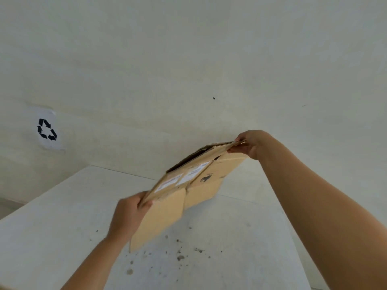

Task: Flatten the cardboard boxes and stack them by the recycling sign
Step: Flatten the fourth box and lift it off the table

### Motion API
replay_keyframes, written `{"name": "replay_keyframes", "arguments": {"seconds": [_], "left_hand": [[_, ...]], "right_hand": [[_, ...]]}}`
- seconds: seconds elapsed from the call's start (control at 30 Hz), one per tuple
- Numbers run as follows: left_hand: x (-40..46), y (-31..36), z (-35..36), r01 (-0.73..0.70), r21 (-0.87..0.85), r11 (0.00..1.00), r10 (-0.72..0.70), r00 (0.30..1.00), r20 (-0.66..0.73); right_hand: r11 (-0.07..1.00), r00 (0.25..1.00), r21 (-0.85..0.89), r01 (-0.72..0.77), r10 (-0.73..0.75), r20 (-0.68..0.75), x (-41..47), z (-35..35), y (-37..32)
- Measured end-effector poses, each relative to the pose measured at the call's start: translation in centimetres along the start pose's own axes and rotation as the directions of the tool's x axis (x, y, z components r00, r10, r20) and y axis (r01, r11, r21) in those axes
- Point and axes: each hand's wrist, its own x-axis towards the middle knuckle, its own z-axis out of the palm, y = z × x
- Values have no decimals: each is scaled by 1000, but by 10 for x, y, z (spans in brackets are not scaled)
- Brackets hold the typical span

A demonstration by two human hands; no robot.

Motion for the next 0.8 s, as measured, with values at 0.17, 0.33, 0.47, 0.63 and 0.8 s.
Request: {"name": "replay_keyframes", "arguments": {"seconds": [0.17, 0.33, 0.47, 0.63, 0.8], "left_hand": [[16, 17, -46, 74, -35, 997, -60, 953, 296], [-4, 20, -28, 85, 13, 996, -77, 828, 555], [-36, 12, 24, -36, 91, 995, -30, 769, 638], [-77, 8, 102, -291, 108, 950, 130, 689, 713], [-111, -6, 173, -284, 11, 959, 170, 606, 777]], "right_hand": [[997, 998, 51, -57, 57, -3, 18, -20, 32], [987, 992, -103, -123, 120, -38, 32, -49, 72], [947, 976, -241, -213, 194, -102, 36, -85, 109], [830, 909, -389, -400, 305, -285, 52, -145, 177], [805, 875, -382, -454, 322, -362, 58, -190, 239]]}}
